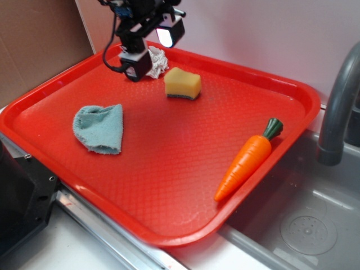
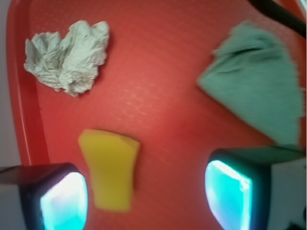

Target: Grab the green sponge.

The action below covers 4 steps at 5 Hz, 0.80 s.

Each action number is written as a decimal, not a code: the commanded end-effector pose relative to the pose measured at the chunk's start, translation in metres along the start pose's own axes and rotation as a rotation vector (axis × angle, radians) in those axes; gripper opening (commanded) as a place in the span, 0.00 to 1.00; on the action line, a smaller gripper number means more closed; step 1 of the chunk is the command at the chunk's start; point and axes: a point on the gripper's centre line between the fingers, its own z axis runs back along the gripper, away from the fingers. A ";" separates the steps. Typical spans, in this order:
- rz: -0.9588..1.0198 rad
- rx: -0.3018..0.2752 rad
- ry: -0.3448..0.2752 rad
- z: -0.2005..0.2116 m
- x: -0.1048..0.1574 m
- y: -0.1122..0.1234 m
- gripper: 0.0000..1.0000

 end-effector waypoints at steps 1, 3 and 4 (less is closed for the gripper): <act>-0.052 0.010 0.041 -0.018 0.002 -0.027 1.00; -0.124 0.102 0.069 -0.036 -0.007 -0.035 1.00; -0.139 0.153 0.056 -0.041 -0.010 -0.035 0.00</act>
